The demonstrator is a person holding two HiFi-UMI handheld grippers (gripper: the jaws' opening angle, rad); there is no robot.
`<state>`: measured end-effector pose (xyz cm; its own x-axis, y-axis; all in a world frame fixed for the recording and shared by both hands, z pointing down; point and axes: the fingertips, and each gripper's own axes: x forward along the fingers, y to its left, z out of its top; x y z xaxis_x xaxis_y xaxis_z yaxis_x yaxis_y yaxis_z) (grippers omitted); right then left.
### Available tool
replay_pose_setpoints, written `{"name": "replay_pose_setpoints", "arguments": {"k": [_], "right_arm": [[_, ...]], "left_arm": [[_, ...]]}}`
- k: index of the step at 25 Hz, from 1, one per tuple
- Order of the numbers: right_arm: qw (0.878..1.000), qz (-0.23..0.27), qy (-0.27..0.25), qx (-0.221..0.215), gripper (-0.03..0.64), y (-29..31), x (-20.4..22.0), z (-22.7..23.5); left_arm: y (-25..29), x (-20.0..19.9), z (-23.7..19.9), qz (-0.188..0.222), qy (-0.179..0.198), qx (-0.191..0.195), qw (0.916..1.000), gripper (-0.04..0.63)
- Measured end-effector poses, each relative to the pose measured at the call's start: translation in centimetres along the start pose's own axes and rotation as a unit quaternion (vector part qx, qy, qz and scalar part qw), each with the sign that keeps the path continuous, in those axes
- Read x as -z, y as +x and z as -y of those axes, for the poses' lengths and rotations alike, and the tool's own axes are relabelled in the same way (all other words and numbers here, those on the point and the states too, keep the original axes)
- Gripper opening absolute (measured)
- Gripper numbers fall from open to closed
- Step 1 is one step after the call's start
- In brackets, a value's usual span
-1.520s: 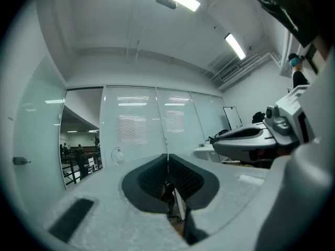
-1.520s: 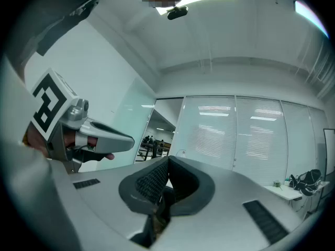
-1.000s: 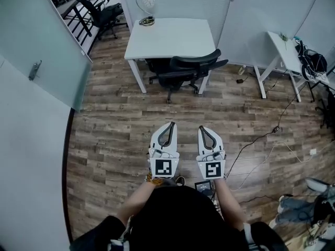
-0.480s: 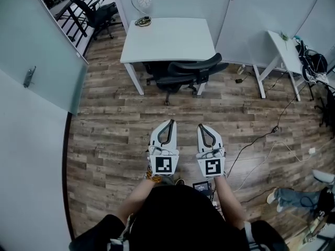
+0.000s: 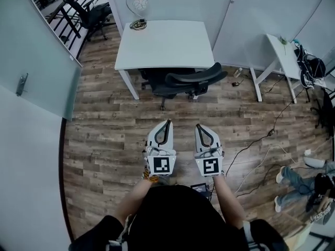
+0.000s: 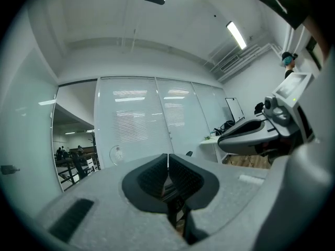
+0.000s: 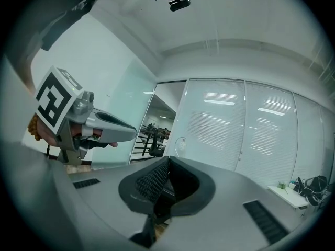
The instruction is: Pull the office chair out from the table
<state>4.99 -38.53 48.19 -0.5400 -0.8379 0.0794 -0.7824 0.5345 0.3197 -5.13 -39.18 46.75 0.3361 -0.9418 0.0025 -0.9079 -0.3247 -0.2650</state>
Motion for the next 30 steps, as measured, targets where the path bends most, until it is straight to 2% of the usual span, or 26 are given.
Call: {"name": "replay_pose_setpoints", "arguments": {"k": [6,11,22,25,30], "right_arm": [[1.000,-0.002,0.000,0.006,0.006,4.1,0.0,2.2],[1.000,-0.017,-0.013,0.010,0.006,7.4,1.0,3.1],[0.997,-0.058,-0.036,0.037,0.006,12.5,4.0,7.2],[0.996,-0.070,-0.049,0.024,0.006,12.9,5.7,8.9],[0.993,-0.088,-0.071,-0.021,0.008,14.5,9.2,12.6]], "left_arm": [[3.7,0.5,-2.9,-0.011,0.005,0.000,0.9999,0.023],[6.5,2.1,-5.1,-0.005,0.020,0.006,0.9998,0.023],[11.9,5.6,-8.9,-0.021,0.029,0.025,0.9990,0.024],[13.2,6.4,-8.3,-0.034,0.038,0.028,0.9983,0.025],[16.1,7.1,-6.8,-0.050,0.063,0.026,0.9964,0.025]]}}
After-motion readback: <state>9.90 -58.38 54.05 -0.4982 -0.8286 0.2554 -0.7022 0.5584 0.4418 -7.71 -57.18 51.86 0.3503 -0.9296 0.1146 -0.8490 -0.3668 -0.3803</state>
